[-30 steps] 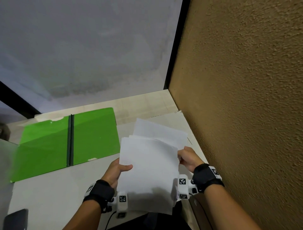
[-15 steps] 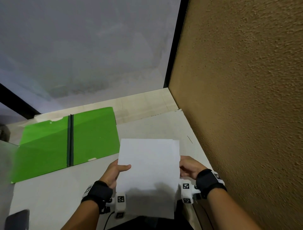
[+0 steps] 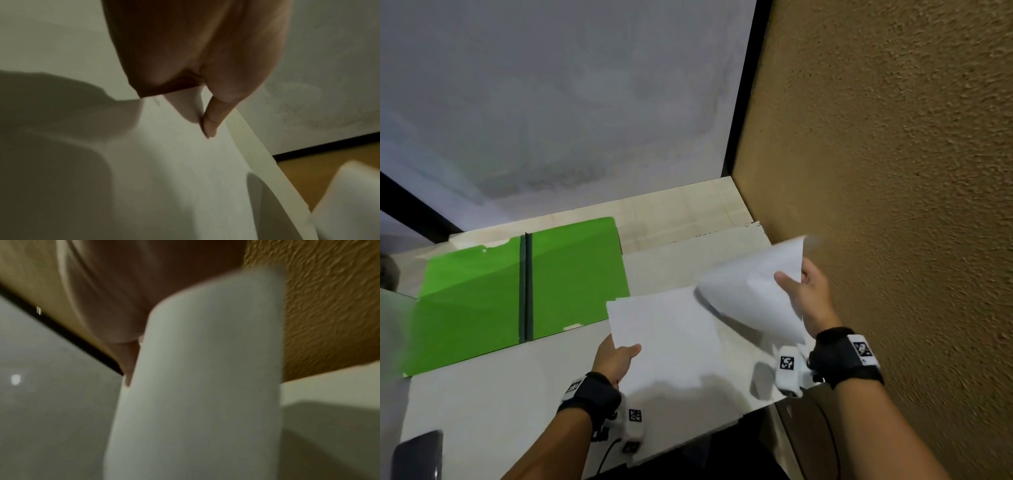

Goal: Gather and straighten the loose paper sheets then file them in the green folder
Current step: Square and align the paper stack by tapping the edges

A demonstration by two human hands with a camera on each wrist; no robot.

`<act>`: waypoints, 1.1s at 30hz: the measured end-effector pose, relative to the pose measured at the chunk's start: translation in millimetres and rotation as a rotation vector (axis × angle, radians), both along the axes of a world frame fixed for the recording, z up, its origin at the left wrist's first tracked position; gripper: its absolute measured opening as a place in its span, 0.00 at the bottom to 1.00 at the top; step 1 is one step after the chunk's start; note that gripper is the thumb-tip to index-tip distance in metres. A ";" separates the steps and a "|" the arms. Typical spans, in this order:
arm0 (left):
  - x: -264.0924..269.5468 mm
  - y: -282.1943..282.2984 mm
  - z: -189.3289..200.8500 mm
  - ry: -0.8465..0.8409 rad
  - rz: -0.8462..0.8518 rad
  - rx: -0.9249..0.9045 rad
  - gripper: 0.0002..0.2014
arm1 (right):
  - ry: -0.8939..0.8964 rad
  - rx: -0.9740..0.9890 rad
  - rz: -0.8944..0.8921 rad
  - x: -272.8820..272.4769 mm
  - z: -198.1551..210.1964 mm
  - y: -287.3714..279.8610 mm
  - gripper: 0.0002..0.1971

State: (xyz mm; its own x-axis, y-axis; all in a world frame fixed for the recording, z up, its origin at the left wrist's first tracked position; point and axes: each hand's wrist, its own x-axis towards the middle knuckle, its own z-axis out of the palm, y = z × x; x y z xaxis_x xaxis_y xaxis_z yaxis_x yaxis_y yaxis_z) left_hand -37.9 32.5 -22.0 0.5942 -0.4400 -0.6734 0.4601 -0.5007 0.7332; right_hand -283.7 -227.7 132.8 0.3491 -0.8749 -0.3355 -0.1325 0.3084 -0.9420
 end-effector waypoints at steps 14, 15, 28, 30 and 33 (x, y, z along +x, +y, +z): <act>-11.1 -11.2 19.2 0.200 -0.062 0.016 0.22 | 0.767 0.081 0.436 16.8 -116.8 72.8 0.18; -12.4 -12.1 24.1 0.151 -0.111 0.011 0.17 | 0.805 0.076 0.437 18.9 -126.4 76.7 0.19; -2.9 -59.1 109.8 -0.040 -0.319 -0.251 0.24 | 0.103 0.391 0.243 22.3 -71.4 45.1 0.22; -1.6 -70.3 129.2 -0.080 -0.266 -0.298 0.23 | 0.020 0.339 0.198 23.9 -51.1 33.3 0.19; 2.3 -82.1 138.9 -0.243 -0.179 -0.348 0.16 | 0.027 0.098 0.033 34.5 -27.7 32.5 0.12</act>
State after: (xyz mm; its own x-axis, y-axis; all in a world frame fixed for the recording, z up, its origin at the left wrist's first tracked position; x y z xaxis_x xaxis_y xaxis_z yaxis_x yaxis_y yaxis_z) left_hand -35.5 -49.6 116.9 0.6106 -0.7253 -0.3181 0.1828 -0.2617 0.9477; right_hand -249.2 -195.2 105.1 0.3665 -0.8260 -0.4282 -0.1687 0.3936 -0.9037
